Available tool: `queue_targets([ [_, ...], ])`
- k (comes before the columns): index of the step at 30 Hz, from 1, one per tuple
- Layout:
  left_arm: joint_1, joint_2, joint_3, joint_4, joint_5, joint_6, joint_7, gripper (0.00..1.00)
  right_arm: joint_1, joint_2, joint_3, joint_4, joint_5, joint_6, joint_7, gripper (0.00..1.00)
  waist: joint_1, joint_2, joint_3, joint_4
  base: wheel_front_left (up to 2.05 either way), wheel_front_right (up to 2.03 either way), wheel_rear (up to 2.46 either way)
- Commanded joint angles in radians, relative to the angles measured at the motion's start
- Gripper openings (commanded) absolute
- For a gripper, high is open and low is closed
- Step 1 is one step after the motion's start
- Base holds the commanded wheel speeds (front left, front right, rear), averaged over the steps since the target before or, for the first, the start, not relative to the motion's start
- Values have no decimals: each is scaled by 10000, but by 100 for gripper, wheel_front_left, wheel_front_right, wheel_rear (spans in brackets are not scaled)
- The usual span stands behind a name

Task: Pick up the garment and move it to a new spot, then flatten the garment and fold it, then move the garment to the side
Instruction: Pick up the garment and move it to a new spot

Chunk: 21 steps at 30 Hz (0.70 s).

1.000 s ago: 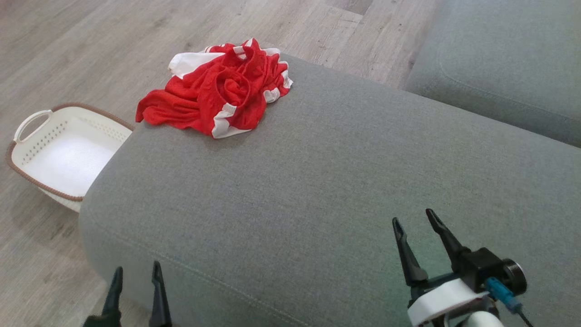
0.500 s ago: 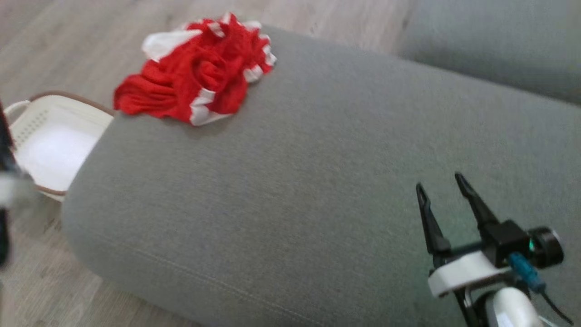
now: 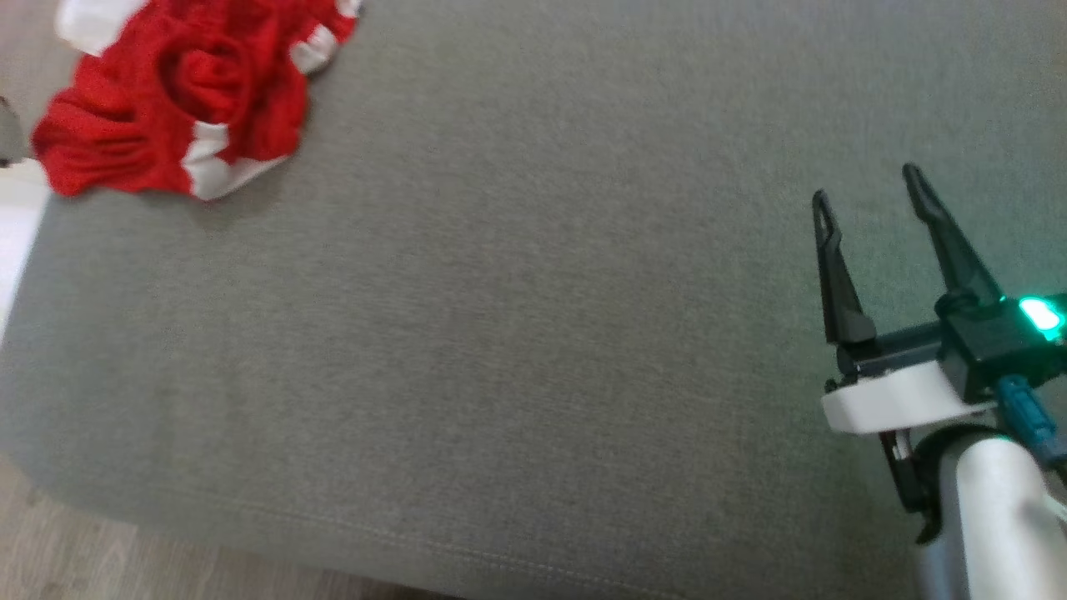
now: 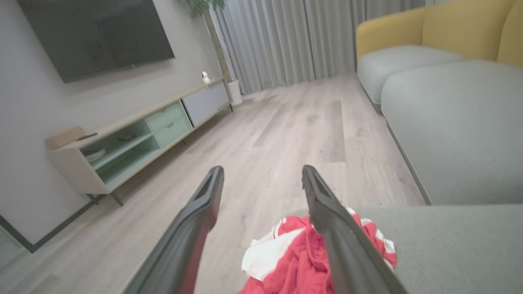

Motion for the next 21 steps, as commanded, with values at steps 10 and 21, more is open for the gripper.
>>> queue_targets([
  [10, -886, -106, -185, 3129, -355, -289, 460, 100, -391, -423, -132, -1499, -158, 77, 543, 100, -4, 0, 1725, -819, 0, 0, 0],
  [21, -911, -399, -191, 5095, -790, -365, 730, 39, -415, -386, 42, -1557, -115, 77, 593, 100, -4, 0, 1838, -797, 0, 0, 0],
])
